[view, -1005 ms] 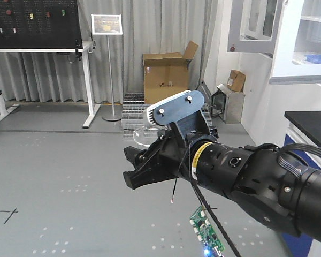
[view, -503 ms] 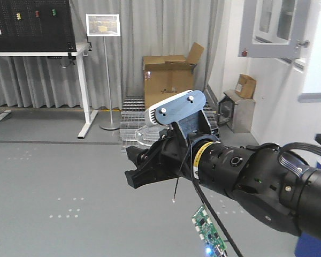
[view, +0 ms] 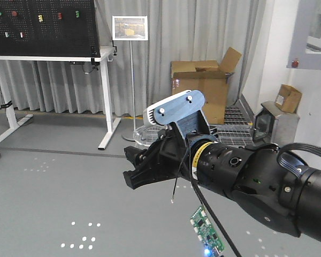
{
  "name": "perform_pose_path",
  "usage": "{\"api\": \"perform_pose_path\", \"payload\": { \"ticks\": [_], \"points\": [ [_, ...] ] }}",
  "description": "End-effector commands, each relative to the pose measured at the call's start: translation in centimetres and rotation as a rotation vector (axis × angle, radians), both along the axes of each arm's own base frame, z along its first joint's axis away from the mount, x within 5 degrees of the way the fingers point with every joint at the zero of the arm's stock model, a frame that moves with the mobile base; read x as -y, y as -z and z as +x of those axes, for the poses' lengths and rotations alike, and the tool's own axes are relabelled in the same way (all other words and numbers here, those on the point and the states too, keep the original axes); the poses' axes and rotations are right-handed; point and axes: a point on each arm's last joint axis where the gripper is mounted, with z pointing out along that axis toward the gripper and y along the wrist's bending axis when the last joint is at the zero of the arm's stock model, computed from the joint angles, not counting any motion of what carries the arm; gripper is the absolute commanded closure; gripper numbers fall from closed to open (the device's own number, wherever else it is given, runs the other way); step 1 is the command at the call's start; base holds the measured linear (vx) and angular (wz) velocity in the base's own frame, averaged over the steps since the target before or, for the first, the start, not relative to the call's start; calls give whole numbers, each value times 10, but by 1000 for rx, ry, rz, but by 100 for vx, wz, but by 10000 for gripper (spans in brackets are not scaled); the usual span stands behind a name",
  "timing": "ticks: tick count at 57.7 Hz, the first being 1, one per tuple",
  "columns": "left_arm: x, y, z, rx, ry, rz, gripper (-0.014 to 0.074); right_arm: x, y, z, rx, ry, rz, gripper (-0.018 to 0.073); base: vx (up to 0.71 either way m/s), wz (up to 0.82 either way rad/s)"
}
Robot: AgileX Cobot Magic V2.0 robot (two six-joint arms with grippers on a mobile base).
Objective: Pick beaker and place in left cabinet
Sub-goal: 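Carry the beaker in the right gripper toward the open cabinet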
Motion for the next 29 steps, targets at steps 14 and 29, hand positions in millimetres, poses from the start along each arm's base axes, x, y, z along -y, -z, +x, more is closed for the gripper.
{"api": "perform_pose_path", "payload": {
  "ticks": [14, 29],
  "points": [
    [0, -14, -2, 111, 1, -8, 603, 3, -34, -8, 115, -36, 86, 405, 56, 8],
    [0, -14, -2, 111, 1, -8, 603, 3, -34, -8, 115, -36, 86, 405, 57, 6]
  ]
}}
